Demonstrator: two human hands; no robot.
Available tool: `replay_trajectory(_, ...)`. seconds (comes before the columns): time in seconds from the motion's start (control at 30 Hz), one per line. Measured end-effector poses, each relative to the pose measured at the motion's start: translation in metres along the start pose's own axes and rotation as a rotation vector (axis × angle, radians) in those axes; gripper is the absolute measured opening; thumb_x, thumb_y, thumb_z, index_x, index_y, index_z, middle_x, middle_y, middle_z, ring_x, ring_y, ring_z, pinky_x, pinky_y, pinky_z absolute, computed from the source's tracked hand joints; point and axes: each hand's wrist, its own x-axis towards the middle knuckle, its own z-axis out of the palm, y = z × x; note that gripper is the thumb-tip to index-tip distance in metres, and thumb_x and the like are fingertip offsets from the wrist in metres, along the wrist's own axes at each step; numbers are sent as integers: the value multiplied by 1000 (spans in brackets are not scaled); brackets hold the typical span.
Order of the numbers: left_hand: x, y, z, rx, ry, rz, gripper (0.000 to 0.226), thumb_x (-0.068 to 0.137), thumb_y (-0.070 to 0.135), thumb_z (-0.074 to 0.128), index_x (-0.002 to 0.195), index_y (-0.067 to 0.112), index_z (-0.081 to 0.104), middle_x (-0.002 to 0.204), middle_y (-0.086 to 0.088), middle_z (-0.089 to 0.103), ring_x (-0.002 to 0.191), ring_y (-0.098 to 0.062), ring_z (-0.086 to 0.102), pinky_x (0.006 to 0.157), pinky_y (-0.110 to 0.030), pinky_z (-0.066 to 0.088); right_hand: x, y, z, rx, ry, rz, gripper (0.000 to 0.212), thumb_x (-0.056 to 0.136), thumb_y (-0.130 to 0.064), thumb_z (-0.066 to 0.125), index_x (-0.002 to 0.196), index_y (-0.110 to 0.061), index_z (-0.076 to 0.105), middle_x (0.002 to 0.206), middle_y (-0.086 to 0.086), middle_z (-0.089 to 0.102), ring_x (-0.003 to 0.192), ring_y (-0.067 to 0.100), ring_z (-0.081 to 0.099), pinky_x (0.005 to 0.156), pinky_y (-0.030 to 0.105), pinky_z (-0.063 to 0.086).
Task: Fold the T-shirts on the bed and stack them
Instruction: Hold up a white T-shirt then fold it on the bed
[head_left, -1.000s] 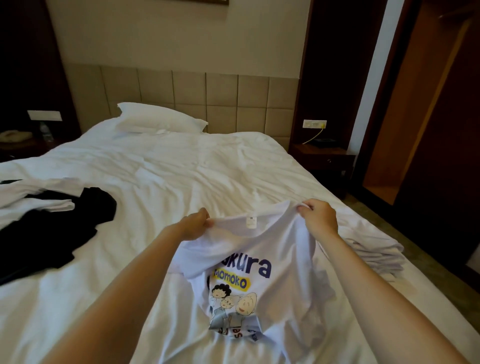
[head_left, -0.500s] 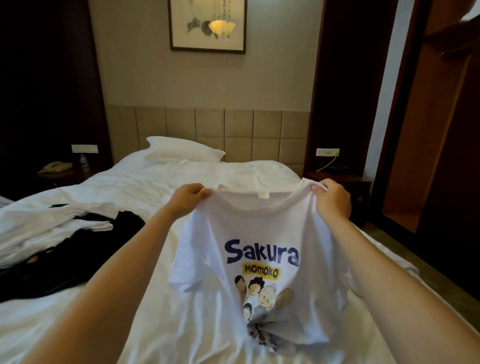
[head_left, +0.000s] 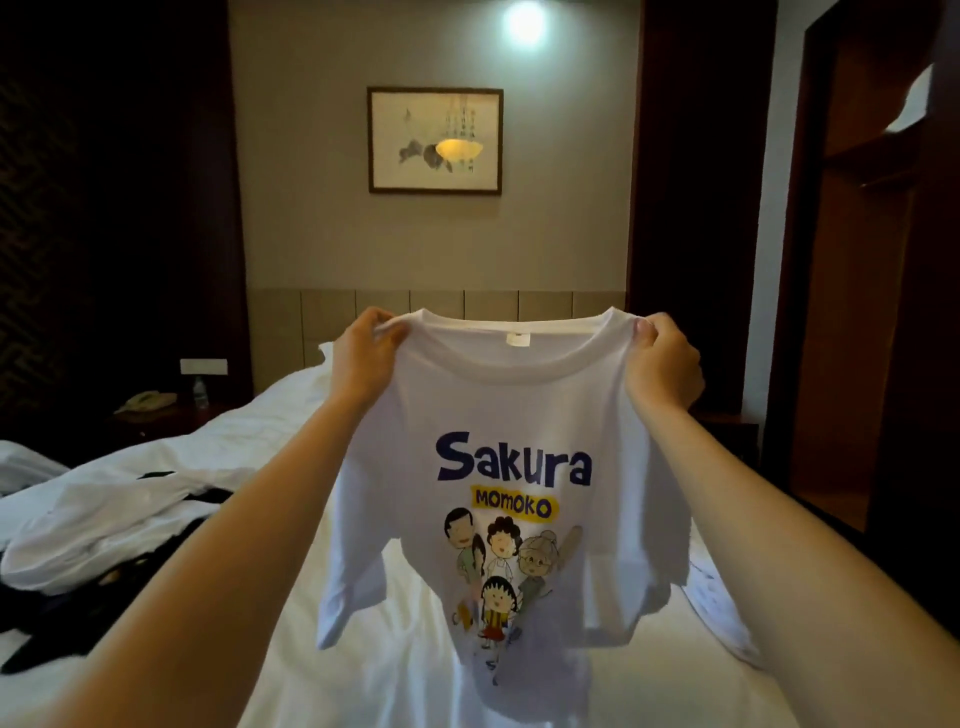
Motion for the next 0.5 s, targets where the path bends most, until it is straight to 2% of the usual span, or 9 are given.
replay_trajectory(0.07, 2, 14, -11, -7, 50, 28, 28, 95, 30, 52, 108, 6, 59, 97, -2, 56, 88, -14, 49, 73, -23, 36, 3, -14, -7, 33, 31, -29, 38, 104, -31, 28, 104, -8, 58, 103, 13, 65, 94, 31, 61, 76, 39, 47)
replay_trajectory(0.23, 2, 49, -44, -12, 187, 115, 27, 95, 29, 53, 105, 6, 60, 97, -4, 58, 87, -15, 52, 76, -26, 40, 3, -51, -41, 64, 116, -99, 39, 104, -31, 27, 106, -8, 58, 107, 12, 65, 99, 30, 60, 74, 30, 36)
replay_trajectory(0.33, 2, 77, -68, -28, 307, 171, 28, 94, 29, 54, 105, 4, 61, 97, -6, 60, 87, -16, 53, 76, -25, 41, 2, -79, -66, 96, 182, -158, 40, 104, -31, 26, 110, -8, 58, 111, 10, 64, 103, 28, 59, 75, 28, 36)
replay_trajectory(0.4, 6, 99, -83, -39, 404, 222, 28, 94, 28, 54, 103, 2, 61, 97, -9, 62, 86, -16, 54, 73, -22, 40, 5, -101, -82, 136, 247, -218, 39, 104, -30, 27, 110, -8, 58, 113, 10, 64, 106, 28, 58, 82, 32, 42)
replay_trajectory(0.5, 14, 130, -106, -57, 505, 289, 28, 95, 28, 53, 103, 2, 60, 103, -12, 64, 89, -18, 55, 75, -22, 41, 9, -131, -105, 138, 315, -278, 37, 103, -29, 28, 113, -9, 57, 118, 11, 61, 112, 29, 54, 94, 37, 36)
